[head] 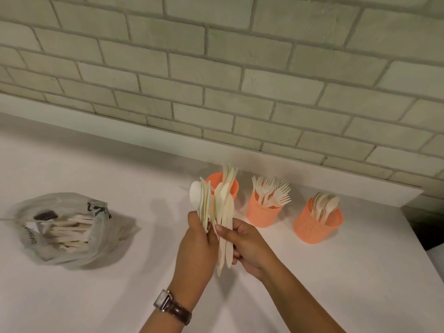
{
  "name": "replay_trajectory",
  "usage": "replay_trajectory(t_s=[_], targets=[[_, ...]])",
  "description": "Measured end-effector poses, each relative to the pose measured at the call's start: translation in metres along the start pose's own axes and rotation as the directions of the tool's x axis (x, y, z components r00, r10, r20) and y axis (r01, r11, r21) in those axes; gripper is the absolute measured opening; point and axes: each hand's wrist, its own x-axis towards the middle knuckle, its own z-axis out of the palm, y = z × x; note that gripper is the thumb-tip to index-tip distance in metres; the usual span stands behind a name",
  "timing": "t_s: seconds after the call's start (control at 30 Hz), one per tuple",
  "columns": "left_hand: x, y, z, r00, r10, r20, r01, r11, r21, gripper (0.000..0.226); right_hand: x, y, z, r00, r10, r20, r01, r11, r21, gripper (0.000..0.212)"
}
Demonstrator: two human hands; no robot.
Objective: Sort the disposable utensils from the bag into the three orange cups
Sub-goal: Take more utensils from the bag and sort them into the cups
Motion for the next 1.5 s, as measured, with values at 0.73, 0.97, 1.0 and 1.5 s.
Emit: replay_trajectory(t_s=[0.73,0.97,1.0,1.5], targets=[[0.029,-0.017,-0.013,0.997,-0.04,0.072,0.066,0.908,-0.414,0.02,0.044,-0.02,-0.009,0.984,-0.11,-0.143,0.132,0.979,0.158,0.015],[0.036,-0.033,-0.027,0.983,-0.178,-0.039,0.121,0.799,-0.589,0.026,0.097,-0.078,-0.022,0.831,-0.402,-0.385,0.394,0.913,-0.102,0.021],[0.036,-0.034,-0.028,0.982,-0.182,-0.042,0.123,0.797,-0.591,0.026,0.106,-0.078,-0.023,0.827,-0.395,-0.4,0.376,0.918,-0.129,0.022],[0.029,-0.022,-0.029,0.923,-0.208,0.325,0.385,0.489,-0.782,0.025,0.11,-0.037,-0.036,0.836,-0.38,-0.395,-0.007,0.713,-0.701,0.057]])
